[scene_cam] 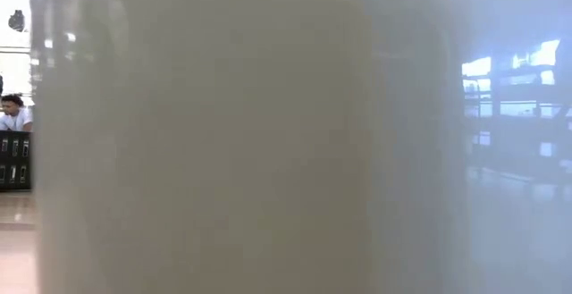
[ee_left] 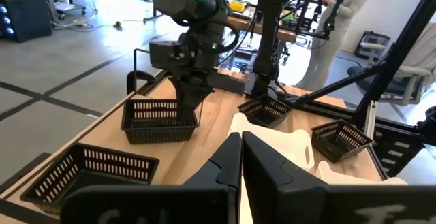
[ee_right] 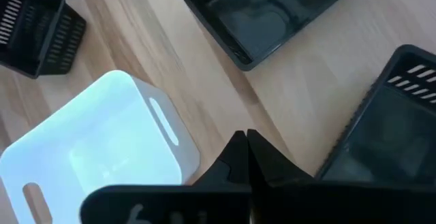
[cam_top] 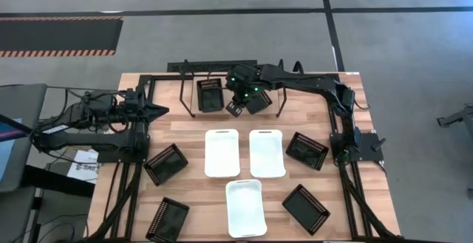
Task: Stack baskets on shelf by color
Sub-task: Adjust the black bins
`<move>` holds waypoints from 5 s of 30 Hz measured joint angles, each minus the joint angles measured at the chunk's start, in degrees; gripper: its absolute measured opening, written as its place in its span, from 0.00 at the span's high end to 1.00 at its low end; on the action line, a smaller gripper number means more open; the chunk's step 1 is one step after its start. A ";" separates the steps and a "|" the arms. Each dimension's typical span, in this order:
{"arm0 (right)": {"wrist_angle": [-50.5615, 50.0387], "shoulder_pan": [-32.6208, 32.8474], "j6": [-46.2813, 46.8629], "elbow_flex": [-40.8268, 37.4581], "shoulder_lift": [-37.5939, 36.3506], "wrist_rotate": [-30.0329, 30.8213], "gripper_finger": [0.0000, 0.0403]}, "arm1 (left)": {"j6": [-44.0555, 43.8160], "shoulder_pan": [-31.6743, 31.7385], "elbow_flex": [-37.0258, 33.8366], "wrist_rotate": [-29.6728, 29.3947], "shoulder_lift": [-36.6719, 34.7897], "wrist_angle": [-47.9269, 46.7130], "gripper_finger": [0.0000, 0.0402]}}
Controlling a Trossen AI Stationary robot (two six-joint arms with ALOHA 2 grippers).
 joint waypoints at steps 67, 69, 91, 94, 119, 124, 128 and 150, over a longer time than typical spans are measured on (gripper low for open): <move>5.20 -7.19 -4.48 -10.17 -0.65 7.71 1.00 | -2.62 0.01 0.00 -1.94 0.02 -0.03 1.00; 4.17 -5.96 -4.49 -9.14 -1.50 7.69 1.00 | -2.96 0.00 0.00 -2.24 0.04 -0.25 1.00; 2.41 4.25 -2.99 -2.72 -11.81 9.86 1.00 | -11.41 -3.38 -0.02 -8.71 14.81 -12.05 1.00; 3.81 3.22 -4.19 -2.75 -5.87 7.25 1.00 | -12.47 -3.85 -0.02 -8.74 14.39 -11.96 1.00; -9.88 0.76 -11.82 18.86 17.97 9.04 1.00 | -13.41 -4.96 0.00 -8.93 13.22 -12.02 1.00; -9.40 0.76 -11.87 18.86 17.88 9.04 1.00 | -12.92 -4.96 0.00 -8.96 13.25 -12.00 1.00; -6.92 0.76 -11.96 18.86 17.88 9.05 1.00 | -12.92 -4.96 0.00 -8.96 13.25 -12.00 1.00; -4.99 0.44 -7.43 16.69 17.81 14.64 1.00 | -12.92 -4.96 0.00 -8.93 13.25 -12.00 1.00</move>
